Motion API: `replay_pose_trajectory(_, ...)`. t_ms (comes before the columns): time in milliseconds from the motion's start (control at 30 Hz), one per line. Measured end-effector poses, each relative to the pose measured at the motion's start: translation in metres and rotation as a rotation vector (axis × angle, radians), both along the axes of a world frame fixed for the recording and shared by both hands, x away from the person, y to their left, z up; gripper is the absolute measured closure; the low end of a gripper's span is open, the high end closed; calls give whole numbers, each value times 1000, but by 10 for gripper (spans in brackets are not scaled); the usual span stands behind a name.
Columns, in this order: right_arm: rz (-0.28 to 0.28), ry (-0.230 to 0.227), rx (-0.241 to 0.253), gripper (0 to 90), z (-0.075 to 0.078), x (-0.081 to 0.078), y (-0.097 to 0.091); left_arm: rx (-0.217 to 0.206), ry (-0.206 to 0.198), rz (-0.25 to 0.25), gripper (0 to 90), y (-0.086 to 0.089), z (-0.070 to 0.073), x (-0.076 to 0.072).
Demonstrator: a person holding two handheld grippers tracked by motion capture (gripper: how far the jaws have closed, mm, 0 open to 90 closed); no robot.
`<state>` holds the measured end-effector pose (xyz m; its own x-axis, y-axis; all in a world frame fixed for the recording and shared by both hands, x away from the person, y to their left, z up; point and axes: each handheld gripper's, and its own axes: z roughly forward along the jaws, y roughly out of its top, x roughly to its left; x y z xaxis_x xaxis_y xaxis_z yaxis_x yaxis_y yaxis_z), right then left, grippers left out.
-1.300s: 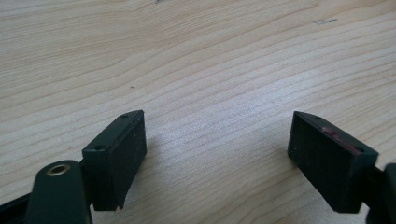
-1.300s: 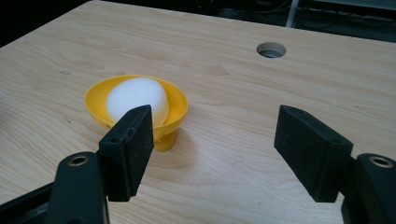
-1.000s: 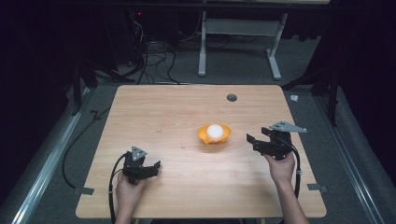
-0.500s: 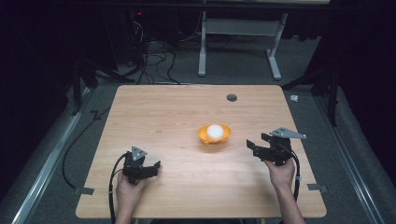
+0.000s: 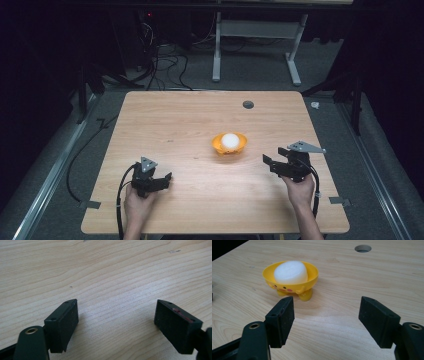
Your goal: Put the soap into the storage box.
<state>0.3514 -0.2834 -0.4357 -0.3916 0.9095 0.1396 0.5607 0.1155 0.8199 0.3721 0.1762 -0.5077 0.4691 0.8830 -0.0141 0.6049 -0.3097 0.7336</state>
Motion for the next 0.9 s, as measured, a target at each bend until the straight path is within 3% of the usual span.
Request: replay_pose_trajectory(900, 25, 53, -8, 301, -24, -5, 11, 1, 0, 0, 199, 0, 0, 0)
